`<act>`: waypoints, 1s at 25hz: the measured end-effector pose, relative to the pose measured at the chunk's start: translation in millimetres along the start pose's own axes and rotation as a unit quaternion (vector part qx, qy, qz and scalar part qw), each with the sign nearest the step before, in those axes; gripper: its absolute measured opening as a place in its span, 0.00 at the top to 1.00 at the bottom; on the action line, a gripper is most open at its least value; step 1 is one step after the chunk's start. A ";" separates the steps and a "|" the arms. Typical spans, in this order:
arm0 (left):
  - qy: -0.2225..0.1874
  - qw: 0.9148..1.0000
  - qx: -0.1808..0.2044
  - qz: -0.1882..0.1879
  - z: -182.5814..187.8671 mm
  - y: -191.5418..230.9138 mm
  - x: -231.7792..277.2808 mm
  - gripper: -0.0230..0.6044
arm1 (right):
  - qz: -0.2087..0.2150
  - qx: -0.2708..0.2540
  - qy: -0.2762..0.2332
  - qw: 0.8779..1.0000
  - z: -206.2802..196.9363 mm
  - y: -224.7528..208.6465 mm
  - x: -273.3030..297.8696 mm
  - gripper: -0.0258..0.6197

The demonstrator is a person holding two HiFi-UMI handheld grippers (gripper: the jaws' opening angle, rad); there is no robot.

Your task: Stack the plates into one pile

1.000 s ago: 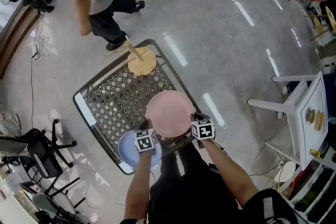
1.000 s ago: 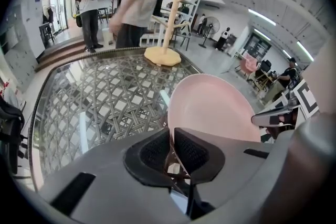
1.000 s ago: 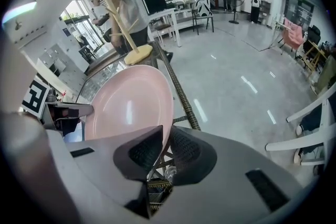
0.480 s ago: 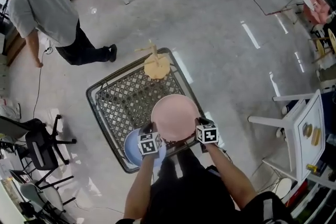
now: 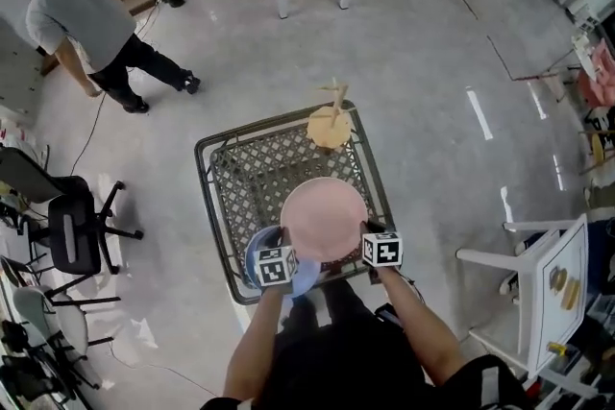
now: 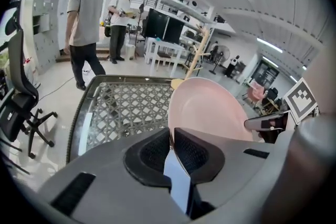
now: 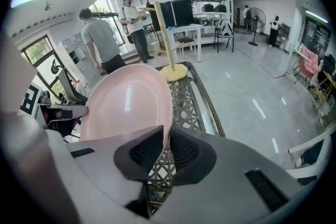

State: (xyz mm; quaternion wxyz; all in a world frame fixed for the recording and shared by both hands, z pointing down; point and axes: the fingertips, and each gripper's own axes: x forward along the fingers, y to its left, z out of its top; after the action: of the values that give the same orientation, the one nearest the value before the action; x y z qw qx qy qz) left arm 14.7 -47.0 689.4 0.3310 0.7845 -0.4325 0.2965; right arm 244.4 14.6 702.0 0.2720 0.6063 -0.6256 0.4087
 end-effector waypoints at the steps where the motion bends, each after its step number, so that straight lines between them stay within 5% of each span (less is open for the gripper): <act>1: -0.004 1.000 -0.007 0.004 -1.6 7.7 -6.4 0.90 | 0.004 -0.007 0.000 1.000 2.6 9.6 0.6 0.90; 12: -0.026 0.996 -0.069 0.051 -37.9 76.4 -67.4 0.90 | 0.045 -0.075 0.014 0.996 -0.5 96.5 12.4 0.90; 25: -0.005 0.989 -0.127 0.081 -105.8 126.2 -99.4 0.90 | 0.076 -0.134 0.067 0.986 -33.0 159.6 35.6 0.90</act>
State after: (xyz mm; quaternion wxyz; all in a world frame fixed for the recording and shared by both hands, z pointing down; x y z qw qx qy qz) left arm -159.3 31.7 711.9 0.4007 0.6997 -0.5307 0.2610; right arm 78.6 12.2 719.9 0.3602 0.4864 -0.6995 0.3800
